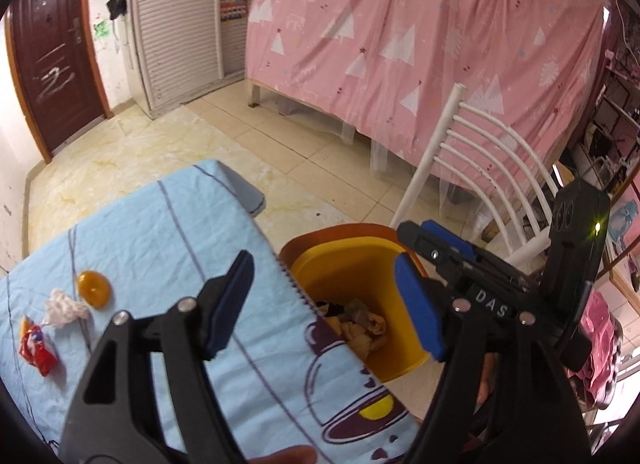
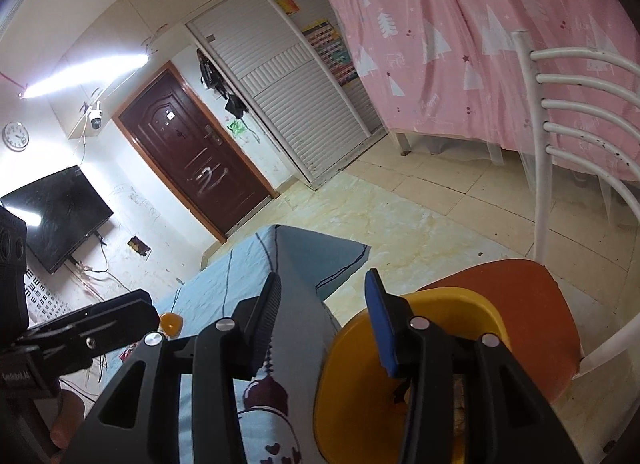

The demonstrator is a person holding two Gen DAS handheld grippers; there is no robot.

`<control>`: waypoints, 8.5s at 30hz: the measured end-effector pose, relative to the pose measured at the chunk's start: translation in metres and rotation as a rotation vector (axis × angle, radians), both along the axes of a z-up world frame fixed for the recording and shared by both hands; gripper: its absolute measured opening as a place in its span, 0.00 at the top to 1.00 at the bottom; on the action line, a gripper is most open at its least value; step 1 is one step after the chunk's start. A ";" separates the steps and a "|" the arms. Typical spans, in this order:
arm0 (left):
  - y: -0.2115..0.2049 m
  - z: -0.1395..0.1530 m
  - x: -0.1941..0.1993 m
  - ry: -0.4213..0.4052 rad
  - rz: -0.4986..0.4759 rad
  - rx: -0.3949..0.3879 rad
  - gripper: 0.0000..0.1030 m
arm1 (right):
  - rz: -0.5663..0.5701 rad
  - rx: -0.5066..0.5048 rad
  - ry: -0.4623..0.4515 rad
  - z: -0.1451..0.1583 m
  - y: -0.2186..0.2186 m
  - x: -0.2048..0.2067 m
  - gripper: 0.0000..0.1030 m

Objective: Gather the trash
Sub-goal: 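Move both open grippers back over the bedsheet, then grasp the orange thread spool with the left gripper while the right grasps the white tissue, then carry the spool and tissue over the yellow bin and open both grippers, then move both open grippers back over the bedsheet, then grasp the red snack bag with the left gripper while the right grasps the orange box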

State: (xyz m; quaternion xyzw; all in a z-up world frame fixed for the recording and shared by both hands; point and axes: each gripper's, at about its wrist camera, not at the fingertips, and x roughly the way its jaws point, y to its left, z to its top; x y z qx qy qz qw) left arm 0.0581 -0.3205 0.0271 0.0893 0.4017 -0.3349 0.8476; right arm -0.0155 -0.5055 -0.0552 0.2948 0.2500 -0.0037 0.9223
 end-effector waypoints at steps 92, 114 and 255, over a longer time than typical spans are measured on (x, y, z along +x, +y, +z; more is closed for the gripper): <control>0.346 -0.078 0.132 0.169 0.612 0.155 0.85 | 0.620 -0.495 0.221 -0.006 0.357 0.196 0.74; 0.335 -0.038 0.091 0.070 0.633 0.137 0.85 | 0.579 -0.407 0.111 0.029 0.332 0.155 0.74; 0.269 -0.038 0.077 0.121 0.511 0.064 0.48 | 0.516 -0.347 0.128 0.006 0.269 0.077 0.27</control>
